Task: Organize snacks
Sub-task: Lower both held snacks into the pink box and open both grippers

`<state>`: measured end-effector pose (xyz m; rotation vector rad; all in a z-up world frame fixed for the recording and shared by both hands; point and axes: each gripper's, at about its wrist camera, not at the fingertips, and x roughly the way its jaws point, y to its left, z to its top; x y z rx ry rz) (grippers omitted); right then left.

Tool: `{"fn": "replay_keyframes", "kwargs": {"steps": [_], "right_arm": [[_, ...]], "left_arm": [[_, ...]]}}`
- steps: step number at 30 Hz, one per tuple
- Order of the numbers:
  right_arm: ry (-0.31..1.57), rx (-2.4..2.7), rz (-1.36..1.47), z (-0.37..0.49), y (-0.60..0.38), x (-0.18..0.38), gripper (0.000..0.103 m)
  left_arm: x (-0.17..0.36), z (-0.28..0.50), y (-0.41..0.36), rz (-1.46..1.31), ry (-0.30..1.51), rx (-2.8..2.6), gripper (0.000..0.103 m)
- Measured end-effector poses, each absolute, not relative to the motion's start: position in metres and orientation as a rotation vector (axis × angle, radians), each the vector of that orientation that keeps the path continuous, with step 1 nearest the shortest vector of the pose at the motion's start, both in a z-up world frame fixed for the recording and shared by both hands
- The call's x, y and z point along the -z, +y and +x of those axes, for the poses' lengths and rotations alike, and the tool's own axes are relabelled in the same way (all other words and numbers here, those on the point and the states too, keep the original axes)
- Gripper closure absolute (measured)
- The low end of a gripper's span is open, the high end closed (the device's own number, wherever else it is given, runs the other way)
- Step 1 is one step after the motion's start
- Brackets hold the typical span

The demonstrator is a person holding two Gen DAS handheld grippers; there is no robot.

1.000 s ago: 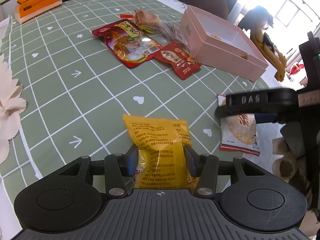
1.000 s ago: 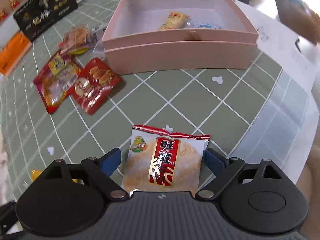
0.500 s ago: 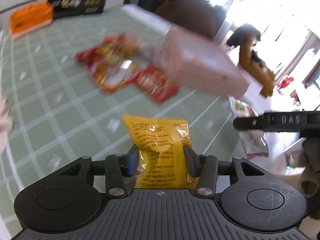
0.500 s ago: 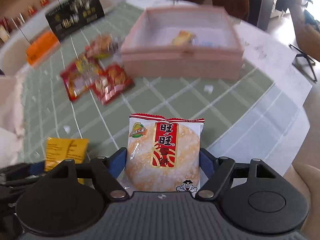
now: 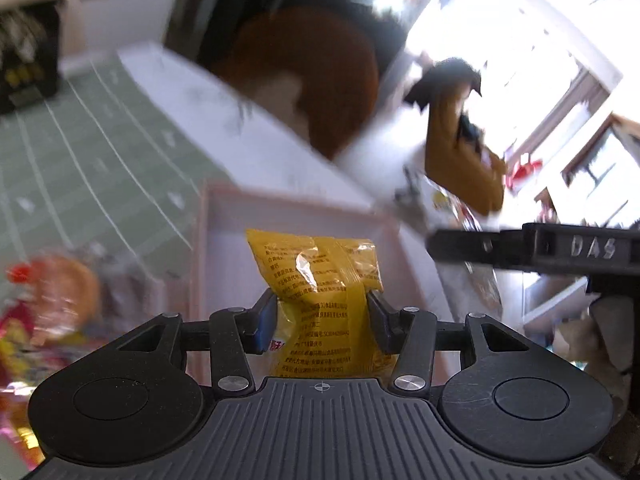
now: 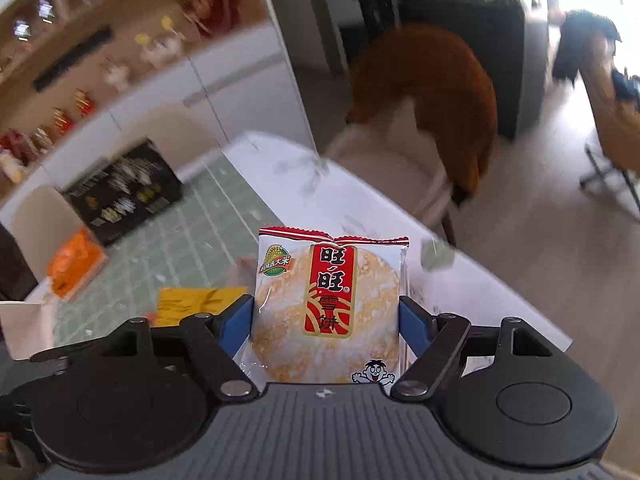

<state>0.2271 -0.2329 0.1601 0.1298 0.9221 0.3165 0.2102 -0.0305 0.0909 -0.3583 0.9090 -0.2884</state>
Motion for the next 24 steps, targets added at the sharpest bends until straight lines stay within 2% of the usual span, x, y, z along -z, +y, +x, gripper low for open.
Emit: {"fn": "replay_keyframes", "kwargs": {"steps": [2, 6, 9, 18, 24], "right_arm": [[0.982, -0.314, 0.155, 0.248, -0.232, -0.137, 0.026], [1.085, -0.316, 0.179, 0.271, -0.23, -0.101, 0.026], [1.085, -0.285, 0.154, 0.277, -0.23, -0.088, 0.026], [1.028, -0.228, 0.092, 0.225, -0.231, -0.089, 0.025], [1.004, -0.186, 0.079, 0.175, -0.233, -0.095, 0.025]], "left_arm": [[-0.077, 0.216, -0.033, -0.327, 0.929, 0.254, 0.052], [-0.086, 0.196, -0.005, -0.381, 0.864, 0.212, 0.052], [-0.092, 0.181, 0.031, -0.389, 0.838, 0.129, 0.052], [-0.025, 0.134, 0.076, -0.431, 0.958, 0.051, 0.054], [-0.035, 0.163, 0.08, -0.478, 0.885, 0.077, 0.054]]}}
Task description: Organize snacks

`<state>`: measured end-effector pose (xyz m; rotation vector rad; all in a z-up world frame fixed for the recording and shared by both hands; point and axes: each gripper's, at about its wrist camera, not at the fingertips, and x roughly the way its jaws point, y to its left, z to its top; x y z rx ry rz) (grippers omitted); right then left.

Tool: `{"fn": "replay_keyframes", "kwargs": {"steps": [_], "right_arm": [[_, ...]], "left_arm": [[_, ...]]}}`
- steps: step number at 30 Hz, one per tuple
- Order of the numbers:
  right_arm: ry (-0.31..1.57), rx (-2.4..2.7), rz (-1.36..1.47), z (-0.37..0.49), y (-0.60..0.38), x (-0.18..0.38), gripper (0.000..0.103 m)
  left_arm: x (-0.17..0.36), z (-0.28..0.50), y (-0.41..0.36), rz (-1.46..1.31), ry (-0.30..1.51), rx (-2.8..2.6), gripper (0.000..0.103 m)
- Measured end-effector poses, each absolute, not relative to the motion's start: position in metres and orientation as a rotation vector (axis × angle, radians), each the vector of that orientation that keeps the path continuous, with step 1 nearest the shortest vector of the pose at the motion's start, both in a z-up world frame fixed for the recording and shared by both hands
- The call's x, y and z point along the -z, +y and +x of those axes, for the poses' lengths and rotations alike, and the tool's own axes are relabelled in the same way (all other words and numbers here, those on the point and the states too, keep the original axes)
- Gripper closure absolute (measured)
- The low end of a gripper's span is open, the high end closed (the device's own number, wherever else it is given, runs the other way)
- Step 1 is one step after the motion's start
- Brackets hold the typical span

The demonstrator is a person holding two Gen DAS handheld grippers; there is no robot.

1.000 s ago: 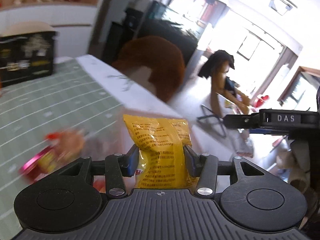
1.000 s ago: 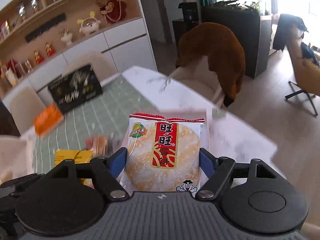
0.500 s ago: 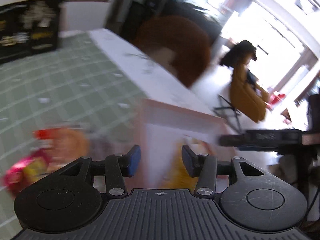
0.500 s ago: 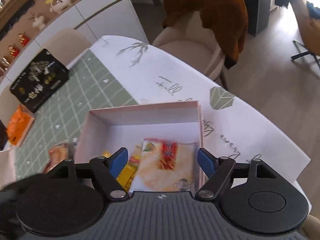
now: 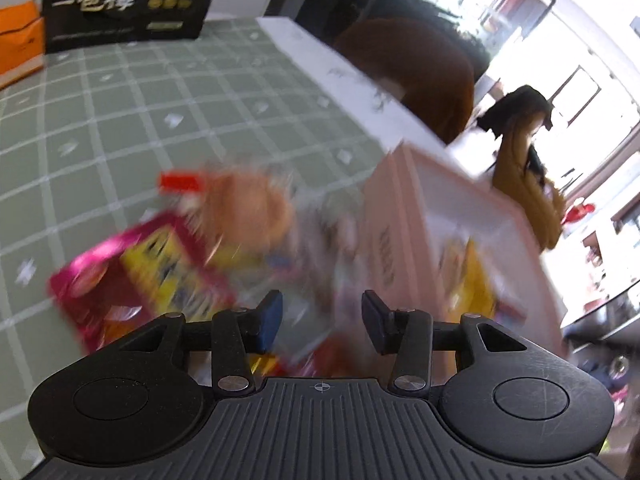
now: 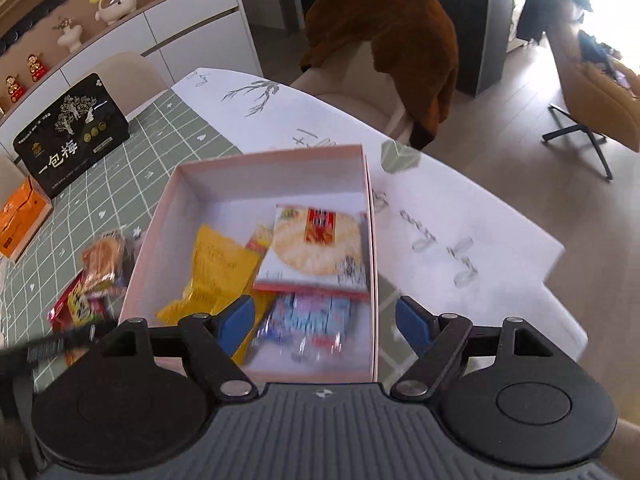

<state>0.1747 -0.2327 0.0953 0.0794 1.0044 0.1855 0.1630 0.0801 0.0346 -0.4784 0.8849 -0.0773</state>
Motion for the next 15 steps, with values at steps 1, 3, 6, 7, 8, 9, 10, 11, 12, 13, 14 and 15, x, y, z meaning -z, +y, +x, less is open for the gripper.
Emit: {"fn": "replay_keyframes", "kwargs": {"steps": [1, 3, 6, 7, 8, 9, 10, 11, 12, 13, 14, 15], "right_arm": [[1.006, -0.184, 0.08, 0.167, -0.232, -0.096, 0.025], [1.016, -0.177, 0.074, 0.156, -0.229, -0.094, 0.025], [1.029, -0.162, 0.06, 0.139, -0.224, -0.089, 0.025], [1.032, -0.159, 0.053, 0.135, -0.222, -0.088, 0.025], [1.034, -0.152, 0.042, 0.131, -0.22, -0.087, 0.025], [1.035, -0.145, 0.031, 0.127, -0.219, -0.085, 0.025], [1.034, -0.14, 0.021, 0.122, -0.218, -0.085, 0.025], [1.034, -0.141, 0.015, 0.118, -0.217, -0.084, 0.025], [1.037, -0.147, 0.009, 0.113, -0.216, -0.083, 0.025], [1.042, -0.157, 0.002, 0.109, -0.214, -0.082, 0.025], [1.048, -0.165, -0.005, 0.107, -0.212, -0.08, 0.025], [1.055, -0.173, -0.013, 0.105, -0.21, -0.078, 0.025]], "left_arm": [[-0.035, 0.175, 0.08, -0.494, 0.891, 0.096, 0.054], [-0.03, 0.195, 0.067, -0.479, 0.944, 0.124, 0.055], [-0.023, 0.213, 0.056, -0.376, 0.954, 0.144, 0.081], [-0.024, 0.212, 0.054, -0.351, 0.951, 0.149, 0.081], [-0.025, 0.209, 0.054, -0.351, 0.952, 0.164, 0.082], [-0.025, 0.204, 0.055, -0.356, 0.957, 0.18, 0.082], [-0.024, 0.198, 0.057, -0.359, 0.958, 0.197, 0.082], [-0.025, 0.191, 0.056, -0.356, 0.961, 0.211, 0.082], [-0.027, 0.18, 0.056, -0.348, 0.966, 0.224, 0.083], [-0.025, 0.17, 0.057, -0.342, 0.973, 0.236, 0.082], [-0.024, 0.158, 0.059, -0.351, 0.976, 0.249, 0.082], [-0.022, 0.145, 0.064, -0.371, 0.978, 0.258, 0.082]]}}
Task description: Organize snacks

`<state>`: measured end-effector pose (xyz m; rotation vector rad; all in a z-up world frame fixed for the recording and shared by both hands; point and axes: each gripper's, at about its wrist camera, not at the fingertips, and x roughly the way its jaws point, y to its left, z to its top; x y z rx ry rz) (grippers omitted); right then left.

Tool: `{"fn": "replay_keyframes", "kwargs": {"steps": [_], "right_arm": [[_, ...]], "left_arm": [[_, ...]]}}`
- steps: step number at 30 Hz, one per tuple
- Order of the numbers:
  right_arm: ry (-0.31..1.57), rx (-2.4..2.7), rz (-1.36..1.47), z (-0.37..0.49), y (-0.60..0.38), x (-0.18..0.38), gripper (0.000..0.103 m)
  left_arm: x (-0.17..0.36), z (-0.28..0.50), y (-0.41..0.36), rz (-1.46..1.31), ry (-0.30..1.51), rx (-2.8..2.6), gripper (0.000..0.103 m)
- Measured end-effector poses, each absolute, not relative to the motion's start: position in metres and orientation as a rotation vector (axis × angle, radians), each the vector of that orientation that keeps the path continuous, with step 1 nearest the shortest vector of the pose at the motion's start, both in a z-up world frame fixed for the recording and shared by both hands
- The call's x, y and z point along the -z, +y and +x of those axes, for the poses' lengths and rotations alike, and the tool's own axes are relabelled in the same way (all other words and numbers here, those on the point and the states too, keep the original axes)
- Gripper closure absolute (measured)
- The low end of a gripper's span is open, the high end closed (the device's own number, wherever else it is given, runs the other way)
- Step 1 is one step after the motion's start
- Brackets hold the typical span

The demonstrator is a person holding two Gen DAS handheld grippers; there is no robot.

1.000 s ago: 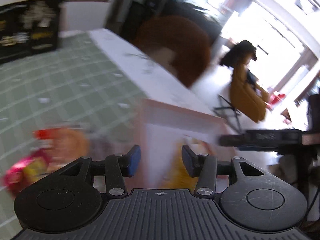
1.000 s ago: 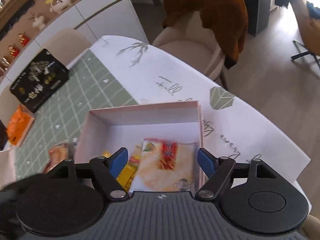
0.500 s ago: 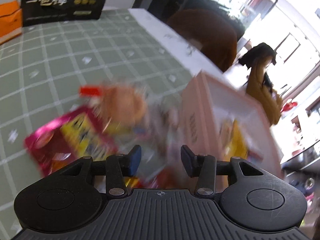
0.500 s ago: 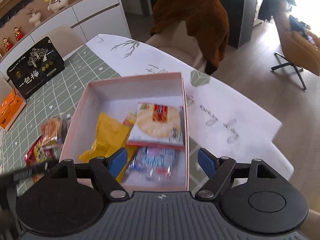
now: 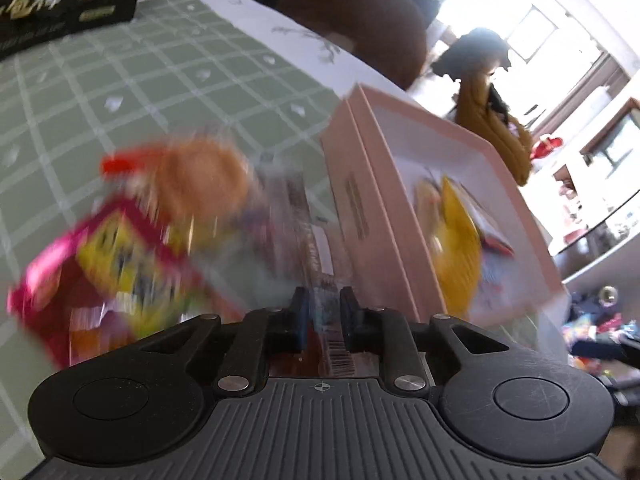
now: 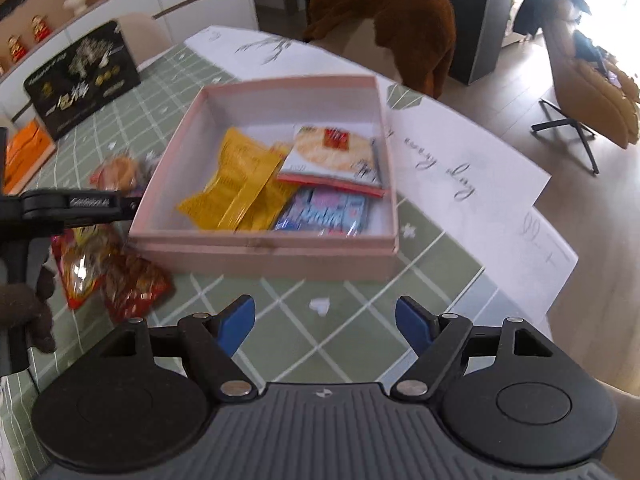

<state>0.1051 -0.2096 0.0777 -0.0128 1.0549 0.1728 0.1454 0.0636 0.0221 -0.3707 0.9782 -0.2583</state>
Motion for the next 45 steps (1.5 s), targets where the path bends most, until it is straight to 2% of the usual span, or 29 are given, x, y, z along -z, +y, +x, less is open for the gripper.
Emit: {"fn": "replay_keyframes", "kwargs": {"steps": [9, 16, 21, 28, 33, 36, 38, 40, 42, 45], "right_arm": [[1.124, -0.36, -0.014, 0.094, -0.154, -0.066, 0.025], [1.182, -0.442, 0.009, 0.096, -0.096, -0.05, 0.025], [1.2, -0.451, -0.027, 0.095, -0.063, -0.029, 0.023], [1.128, -0.281, -0.17, 0.078, -0.077, -0.025, 0.021], [1.108, -0.202, -0.097, 0.061, -0.128, -0.022, 0.021], [1.083, -0.17, -0.08, 0.05, -0.148, -0.02, 0.019], [1.071, -0.153, -0.064, 0.043, -0.159, -0.019, 0.015], [1.064, -0.146, -0.064, 0.037, -0.163, -0.016, 0.007], [1.057, -0.14, -0.06, 0.033, -0.166, -0.012, 0.0], [1.021, -0.145, -0.064, 0.027, -0.167, -0.009, 0.0]], "left_arm": [[-0.016, 0.056, 0.075, -0.481, 1.054, 0.314, 0.082], [-0.042, -0.001, 0.109, -0.54, 0.947, 0.122, 0.081], [-0.038, -0.019, 0.12, -0.575, 0.975, 0.071, 0.081], [-0.042, -0.026, 0.078, -0.411, 0.99, 0.122, 0.079], [-0.043, -0.022, 0.036, -0.189, 0.986, 0.109, 0.078], [-0.038, -0.019, 0.013, -0.073, 0.979, 0.132, 0.074], [-0.037, -0.02, -0.001, 0.01, 0.975, 0.138, 0.063], [-0.035, -0.023, -0.016, 0.102, 0.967, 0.146, 0.056], [-0.032, -0.025, -0.026, 0.174, 0.952, 0.139, 0.055], [-0.03, -0.026, -0.026, 0.2, 0.945, 0.094, 0.05]]}}
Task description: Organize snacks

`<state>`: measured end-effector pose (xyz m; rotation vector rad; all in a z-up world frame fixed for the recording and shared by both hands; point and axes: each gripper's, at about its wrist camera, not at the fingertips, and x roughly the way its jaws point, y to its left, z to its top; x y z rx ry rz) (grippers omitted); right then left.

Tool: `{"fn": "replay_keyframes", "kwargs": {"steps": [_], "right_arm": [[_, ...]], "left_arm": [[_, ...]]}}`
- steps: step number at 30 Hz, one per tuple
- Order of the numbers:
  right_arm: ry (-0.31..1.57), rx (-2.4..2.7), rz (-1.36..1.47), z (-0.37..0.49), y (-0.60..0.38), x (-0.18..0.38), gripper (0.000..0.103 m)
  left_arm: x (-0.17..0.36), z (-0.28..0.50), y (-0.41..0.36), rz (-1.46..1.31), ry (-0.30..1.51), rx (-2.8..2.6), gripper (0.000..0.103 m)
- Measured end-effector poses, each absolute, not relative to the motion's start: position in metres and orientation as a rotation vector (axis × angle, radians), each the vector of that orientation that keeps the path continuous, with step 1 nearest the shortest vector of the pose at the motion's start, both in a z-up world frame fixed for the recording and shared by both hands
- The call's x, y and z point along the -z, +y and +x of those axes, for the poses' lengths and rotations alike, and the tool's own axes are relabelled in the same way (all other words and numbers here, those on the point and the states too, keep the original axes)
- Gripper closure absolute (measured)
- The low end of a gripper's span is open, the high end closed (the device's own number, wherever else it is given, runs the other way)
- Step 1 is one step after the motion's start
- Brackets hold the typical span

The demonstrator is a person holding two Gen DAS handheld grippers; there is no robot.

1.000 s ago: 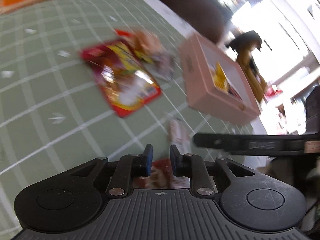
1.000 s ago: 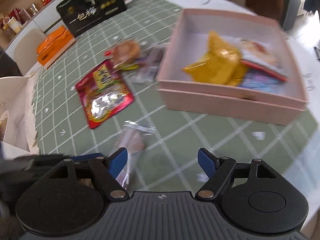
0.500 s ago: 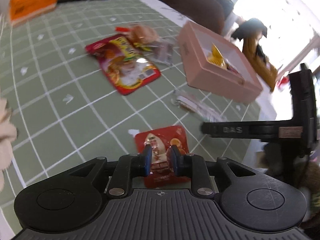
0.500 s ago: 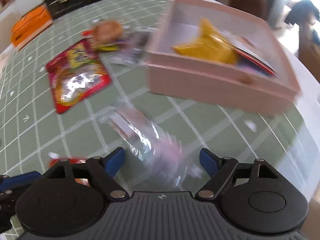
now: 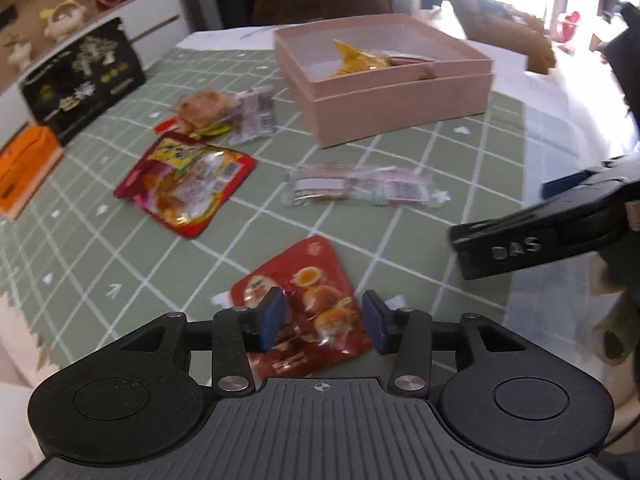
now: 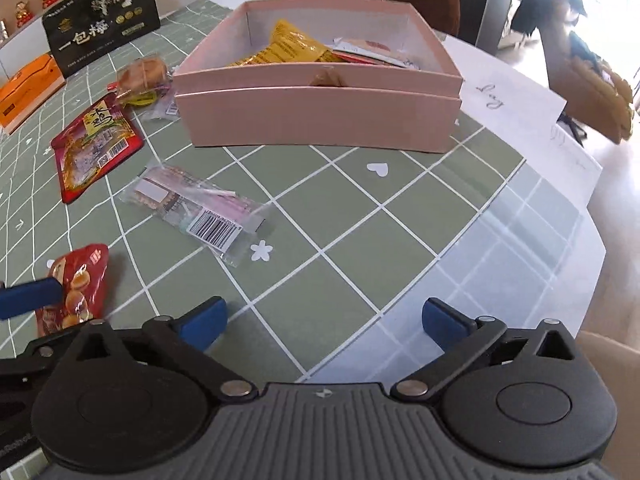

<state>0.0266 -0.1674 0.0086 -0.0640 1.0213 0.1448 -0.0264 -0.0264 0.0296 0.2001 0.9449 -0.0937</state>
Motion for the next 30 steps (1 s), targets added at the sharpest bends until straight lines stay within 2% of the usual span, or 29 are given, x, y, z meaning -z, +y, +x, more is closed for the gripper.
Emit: {"fn": "replay_keyframes", "kwargs": {"steps": [7, 9, 11, 12, 17, 22, 30], "right_arm": [[1.013, -0.155, -0.07, 0.023, -0.171, -0.011, 0.0], [1.018, -0.159, -0.071, 0.024, -0.17, -0.011, 0.0], [1.017, -0.158, -0.069, 0.024, -0.17, -0.011, 0.0], [1.014, -0.156, -0.068, 0.023, -0.17, -0.01, 0.0], [0.995, -0.143, -0.059, 0.019, -0.17, -0.01, 0.0], [0.986, -0.139, -0.055, 0.017, -0.169, -0.01, 0.0], [0.965, -0.111, -0.038, 0.011, -0.168, -0.009, 0.0]], "left_arm": [[-0.03, -0.027, -0.005, 0.13, 0.942, 0.02, 0.049], [-0.031, -0.024, -0.005, 0.109, 0.947, 0.038, 0.04], [-0.03, -0.02, -0.007, 0.087, 0.963, 0.09, 0.017], [-0.029, -0.019, -0.008, 0.088, 0.967, 0.104, 0.015], [-0.024, -0.021, -0.002, 0.108, 0.946, 0.013, 0.017], [-0.018, -0.015, 0.022, 0.004, 0.978, -0.021, 0.018], [-0.018, -0.005, 0.012, 0.021, 0.978, 0.017, 0.017]]}}
